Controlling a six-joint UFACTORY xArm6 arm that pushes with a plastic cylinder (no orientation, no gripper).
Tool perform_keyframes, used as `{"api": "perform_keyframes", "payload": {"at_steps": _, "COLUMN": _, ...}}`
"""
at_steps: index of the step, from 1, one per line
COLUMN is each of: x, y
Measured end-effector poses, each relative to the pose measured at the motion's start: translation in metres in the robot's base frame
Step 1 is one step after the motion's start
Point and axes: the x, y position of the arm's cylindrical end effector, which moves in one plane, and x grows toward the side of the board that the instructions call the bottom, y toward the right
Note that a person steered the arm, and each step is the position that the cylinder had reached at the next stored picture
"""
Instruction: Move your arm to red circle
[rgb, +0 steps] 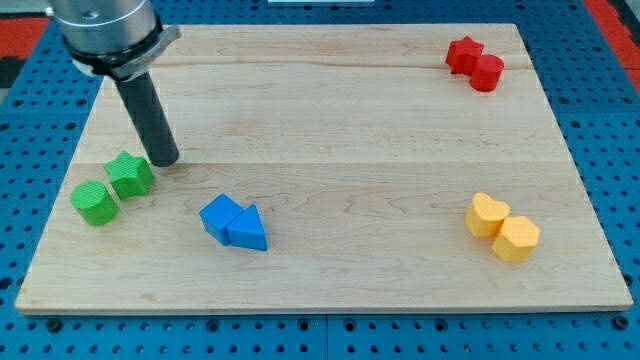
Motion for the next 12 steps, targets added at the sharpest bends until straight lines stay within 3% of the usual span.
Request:
{"api": "perform_keyframes", "payload": {"at_steps": 4, "x": -0.006, "y": 0.008}}
{"api": "perform_keyframes", "payload": {"at_steps": 5, "x": -0.014, "y": 0.077}}
{"api": "perform_keyframes", "payload": {"at_steps": 7, "x": -0.068, "y": 0.245}}
{"api": "perform_keyframes", "payload": {"at_steps": 9, "x": -0.081, "y": 0.381}}
{"api": "perform_keyframes", "payload": {"at_steps": 12, "x": -0.081, "y": 0.385}}
